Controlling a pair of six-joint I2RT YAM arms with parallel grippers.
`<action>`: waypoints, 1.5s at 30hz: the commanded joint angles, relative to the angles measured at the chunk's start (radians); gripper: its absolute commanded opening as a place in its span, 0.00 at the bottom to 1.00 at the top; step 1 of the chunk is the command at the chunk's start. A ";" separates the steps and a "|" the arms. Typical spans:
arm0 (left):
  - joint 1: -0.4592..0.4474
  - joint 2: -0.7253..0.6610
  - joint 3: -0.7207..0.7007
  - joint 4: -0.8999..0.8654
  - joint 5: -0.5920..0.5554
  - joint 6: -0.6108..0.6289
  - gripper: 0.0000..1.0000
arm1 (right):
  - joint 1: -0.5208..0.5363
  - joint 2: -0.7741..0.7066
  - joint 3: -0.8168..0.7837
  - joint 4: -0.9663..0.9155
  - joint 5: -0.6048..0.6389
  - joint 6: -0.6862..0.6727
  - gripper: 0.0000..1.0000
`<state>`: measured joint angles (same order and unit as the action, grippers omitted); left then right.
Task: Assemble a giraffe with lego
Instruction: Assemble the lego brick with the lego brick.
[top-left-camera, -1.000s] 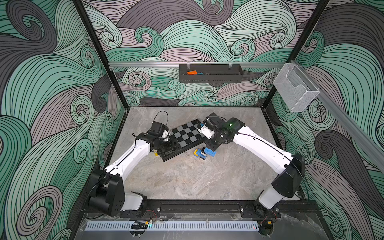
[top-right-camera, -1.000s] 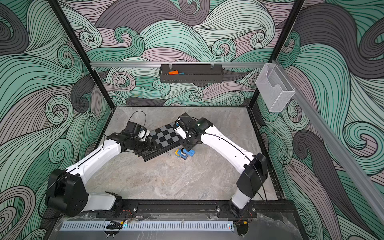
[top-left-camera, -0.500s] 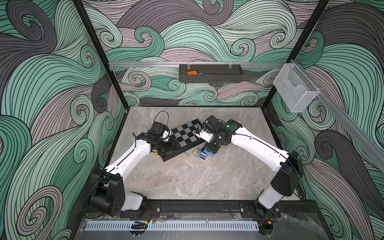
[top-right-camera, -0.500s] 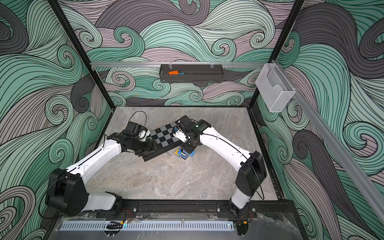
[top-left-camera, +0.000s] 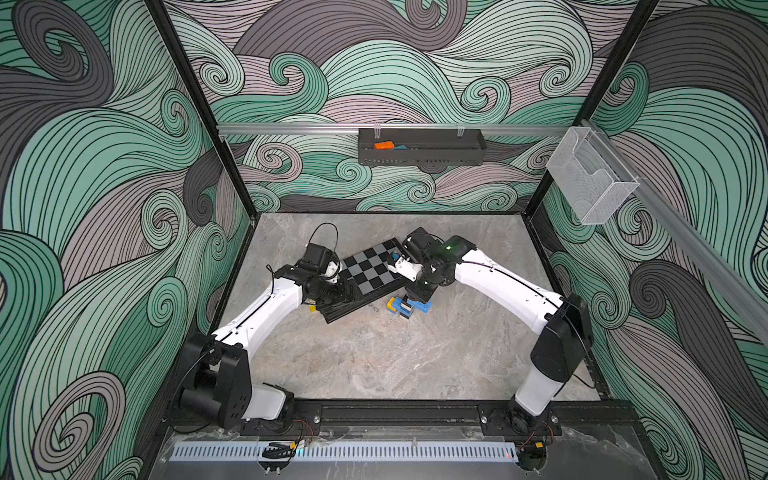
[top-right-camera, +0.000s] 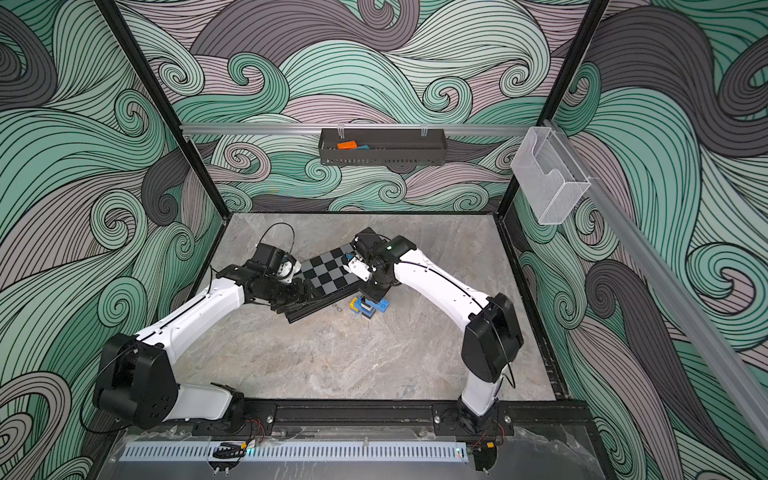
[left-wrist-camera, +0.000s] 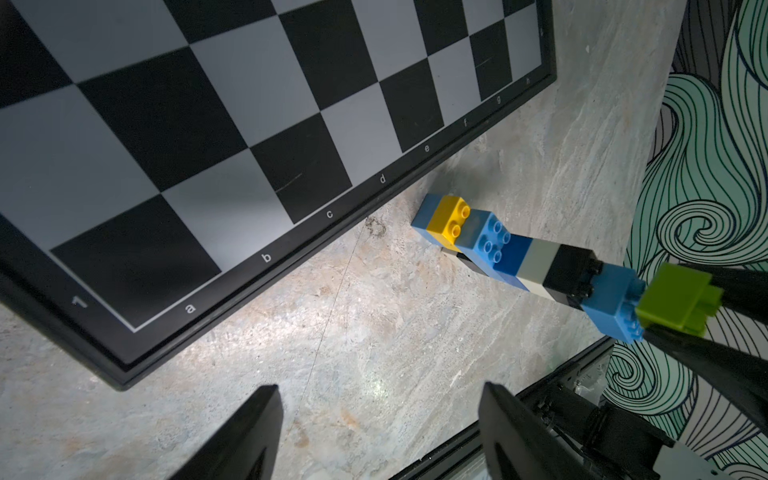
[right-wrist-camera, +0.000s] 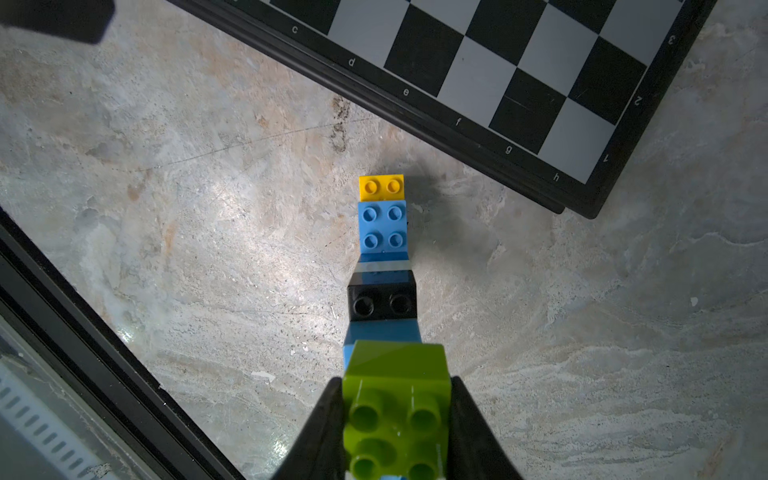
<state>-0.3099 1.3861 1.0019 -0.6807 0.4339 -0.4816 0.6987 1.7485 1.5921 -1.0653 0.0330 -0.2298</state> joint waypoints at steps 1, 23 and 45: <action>-0.005 0.010 0.033 -0.016 0.014 0.017 0.79 | -0.009 0.008 0.030 -0.003 -0.020 -0.014 0.15; -0.004 0.016 0.034 -0.016 0.014 0.024 0.79 | -0.009 0.006 0.035 -0.039 -0.026 -0.036 0.14; -0.005 0.024 0.044 -0.022 0.016 0.035 0.79 | -0.023 0.046 0.022 -0.043 -0.064 -0.034 0.14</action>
<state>-0.3099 1.3998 1.0042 -0.6815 0.4377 -0.4706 0.6872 1.7714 1.6131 -1.0882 -0.0120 -0.2592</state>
